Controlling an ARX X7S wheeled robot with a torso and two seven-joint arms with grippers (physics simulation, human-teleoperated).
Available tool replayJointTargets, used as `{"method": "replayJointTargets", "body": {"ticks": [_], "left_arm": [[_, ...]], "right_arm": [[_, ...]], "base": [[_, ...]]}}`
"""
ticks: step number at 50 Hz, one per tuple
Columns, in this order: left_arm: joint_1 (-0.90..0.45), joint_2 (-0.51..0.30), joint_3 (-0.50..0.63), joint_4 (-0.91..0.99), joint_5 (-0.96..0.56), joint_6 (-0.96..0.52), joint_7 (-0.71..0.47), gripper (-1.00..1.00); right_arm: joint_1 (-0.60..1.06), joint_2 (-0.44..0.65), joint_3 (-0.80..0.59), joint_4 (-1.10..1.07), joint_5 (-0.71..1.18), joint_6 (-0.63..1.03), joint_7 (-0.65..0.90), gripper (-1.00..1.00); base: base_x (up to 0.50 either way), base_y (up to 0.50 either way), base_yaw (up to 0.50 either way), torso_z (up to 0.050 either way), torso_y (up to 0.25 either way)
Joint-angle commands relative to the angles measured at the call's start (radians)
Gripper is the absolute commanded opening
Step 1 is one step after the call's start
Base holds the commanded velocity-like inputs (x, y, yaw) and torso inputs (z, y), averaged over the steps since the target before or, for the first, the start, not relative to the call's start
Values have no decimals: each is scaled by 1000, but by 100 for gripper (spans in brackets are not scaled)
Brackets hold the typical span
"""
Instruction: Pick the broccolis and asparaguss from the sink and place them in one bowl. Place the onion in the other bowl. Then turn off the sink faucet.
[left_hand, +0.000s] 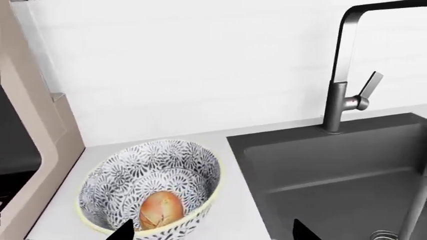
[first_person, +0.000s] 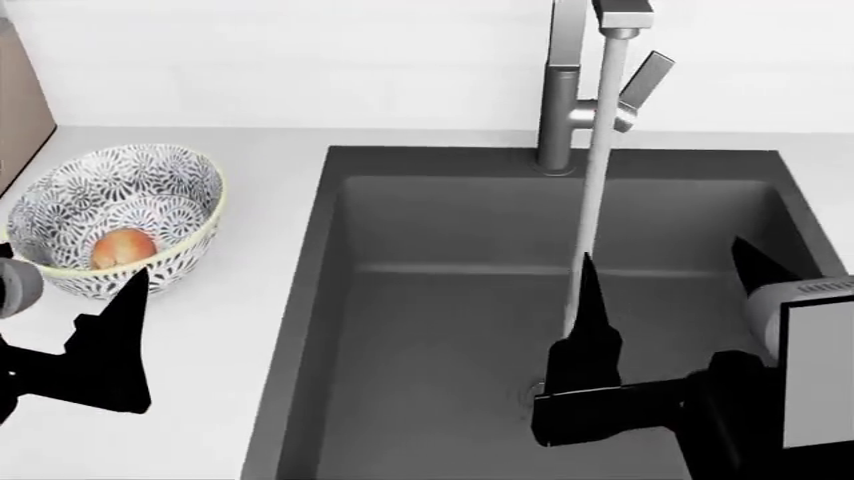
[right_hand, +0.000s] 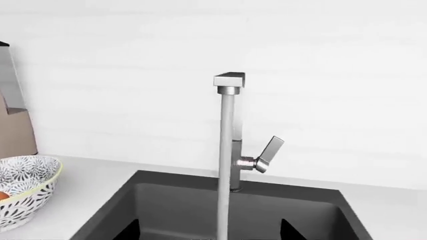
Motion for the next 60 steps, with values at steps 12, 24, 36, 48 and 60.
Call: {"method": "replayJointTargets", "body": {"ticks": [12,24,36,48,60], "left_arm": [[30,23,-19,-10,6,51,5,100],[22,25,-35,-24,-13,62,22,100],[22,25,-19,-31,3,30,-9,100],[46,30,-25,-39,11,61,-2,100],[58,38,-24,-42,19,69,-8,100]], "right_arm": [[-22,-18,2,-1,-29,-11,-5,100],[-12,-33,-6,9,-28,1,2,100],[-13,-23,7,5,-25,-3,19,100],[4,-11,3,-3,-11,33,60,100],[19,-29,-19,9,-21,55,46,100]], "base": [[0,-416,0,0,0],[0,-304,0,0,0],[0,0,0,0,0],[0,0,0,0,0],[0,-220,0,0,0]]}}
